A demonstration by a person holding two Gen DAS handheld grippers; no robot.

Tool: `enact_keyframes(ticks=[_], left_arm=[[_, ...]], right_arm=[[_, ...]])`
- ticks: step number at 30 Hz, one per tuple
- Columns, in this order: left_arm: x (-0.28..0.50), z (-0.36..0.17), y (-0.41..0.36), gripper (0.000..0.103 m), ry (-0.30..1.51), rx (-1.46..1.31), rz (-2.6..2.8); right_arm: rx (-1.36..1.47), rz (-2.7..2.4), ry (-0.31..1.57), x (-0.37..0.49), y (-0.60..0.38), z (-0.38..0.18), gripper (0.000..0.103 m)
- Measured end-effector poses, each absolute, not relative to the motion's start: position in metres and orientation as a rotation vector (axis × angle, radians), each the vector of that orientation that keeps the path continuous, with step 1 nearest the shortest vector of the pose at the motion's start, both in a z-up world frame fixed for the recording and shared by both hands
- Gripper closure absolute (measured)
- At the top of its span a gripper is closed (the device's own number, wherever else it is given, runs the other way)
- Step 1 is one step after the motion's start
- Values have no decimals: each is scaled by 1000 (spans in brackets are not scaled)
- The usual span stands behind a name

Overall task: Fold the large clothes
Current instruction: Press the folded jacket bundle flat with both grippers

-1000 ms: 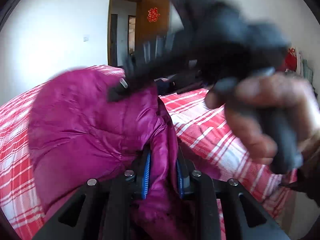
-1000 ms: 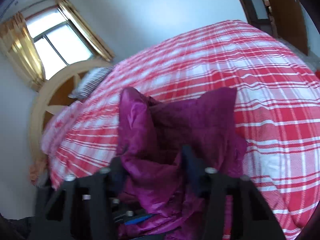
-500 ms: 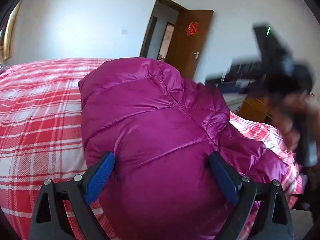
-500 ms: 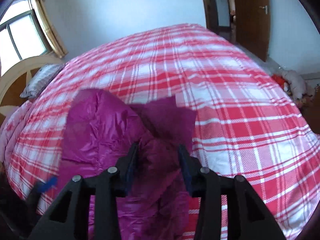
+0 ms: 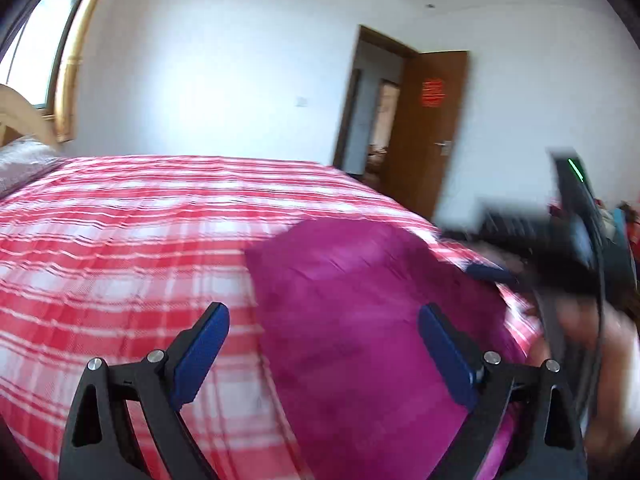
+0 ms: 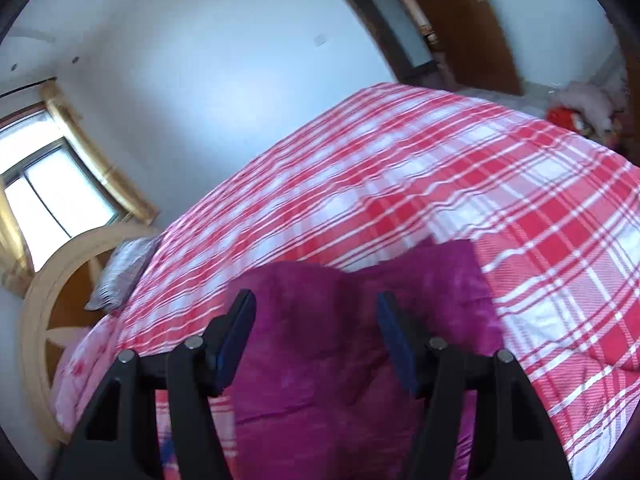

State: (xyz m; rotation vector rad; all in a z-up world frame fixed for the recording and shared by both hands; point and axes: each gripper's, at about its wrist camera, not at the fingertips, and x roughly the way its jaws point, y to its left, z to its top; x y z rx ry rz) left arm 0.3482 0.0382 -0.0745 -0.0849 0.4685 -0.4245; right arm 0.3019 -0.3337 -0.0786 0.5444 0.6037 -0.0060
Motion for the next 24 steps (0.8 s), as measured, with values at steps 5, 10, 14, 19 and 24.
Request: enact_keyframes(ticks=[5,10,14,19,24], left_arm=[[407,-64,7,7,530,-29,-307],[453,-116,-15,7,712,48,-190],[465,-140,-7,4,792,-19,-201],[469,-150,-6,3,832,-26,-206],[476,-157,-6,1,879,-43,-210]], right_arm=[[449,-34,589,302,-340,-90,37],[314,-23,594,306,-336,-109,45],[336,-40,650,317,-348,-132,48],[340,-60,698,326,-351,-148,48],[347,-66,733,331,-353,-155,48]])
